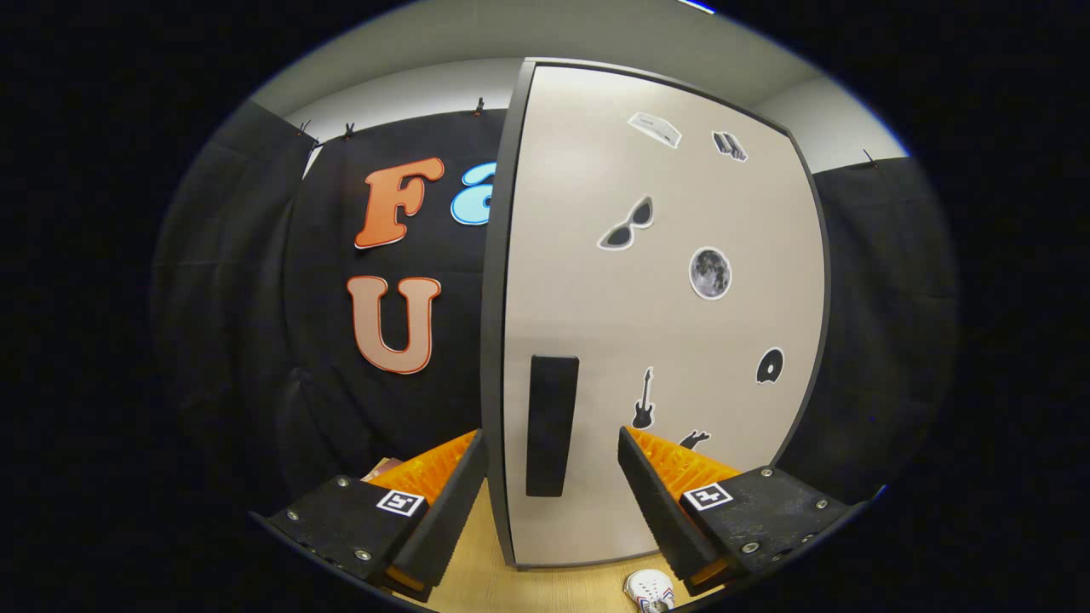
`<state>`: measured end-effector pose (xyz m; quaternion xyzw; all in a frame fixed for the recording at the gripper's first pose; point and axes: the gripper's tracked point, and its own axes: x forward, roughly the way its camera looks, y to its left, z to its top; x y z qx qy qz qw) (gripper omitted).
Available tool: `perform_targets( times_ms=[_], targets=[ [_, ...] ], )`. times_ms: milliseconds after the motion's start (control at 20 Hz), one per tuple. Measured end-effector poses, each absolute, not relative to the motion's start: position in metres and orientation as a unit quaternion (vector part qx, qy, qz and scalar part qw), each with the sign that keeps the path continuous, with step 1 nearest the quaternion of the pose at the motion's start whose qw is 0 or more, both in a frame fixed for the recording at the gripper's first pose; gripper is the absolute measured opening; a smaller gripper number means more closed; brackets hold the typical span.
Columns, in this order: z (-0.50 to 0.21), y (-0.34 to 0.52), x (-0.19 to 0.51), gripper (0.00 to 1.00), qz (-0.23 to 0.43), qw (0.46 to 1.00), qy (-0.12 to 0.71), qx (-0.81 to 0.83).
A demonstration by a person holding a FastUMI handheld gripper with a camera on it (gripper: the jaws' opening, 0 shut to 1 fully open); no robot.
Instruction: Open the shoe cabinet door, grab the shoes and put them into the shoe cabinet, then close the shoe cabinet door.
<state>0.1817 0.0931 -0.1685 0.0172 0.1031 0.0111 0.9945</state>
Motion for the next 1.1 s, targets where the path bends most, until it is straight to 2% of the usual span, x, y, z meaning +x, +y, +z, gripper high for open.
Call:
perform_targets(
  times_ms=[150,350,400,500,750,1100],
  targets=[
    [-0.187,0.097,0.198,0.93,0.013,0.992,0.119,0.037],
    [-0.198,0.101,0.212,0.66,0.006,0.991,0.126,0.034],
    [-0.205,0.104,0.214,0.54,0.012,0.99,0.14,0.033],
    [-0.204,0.103,0.215,0.38,0.01,0.99,0.136,0.041],
    [-0.203,0.103,0.209,0.29,0.01,0.992,0.123,0.029],
    [-0.201,0.093,0.178,0.27,0.038,0.991,0.123,0.042]
  ],
)
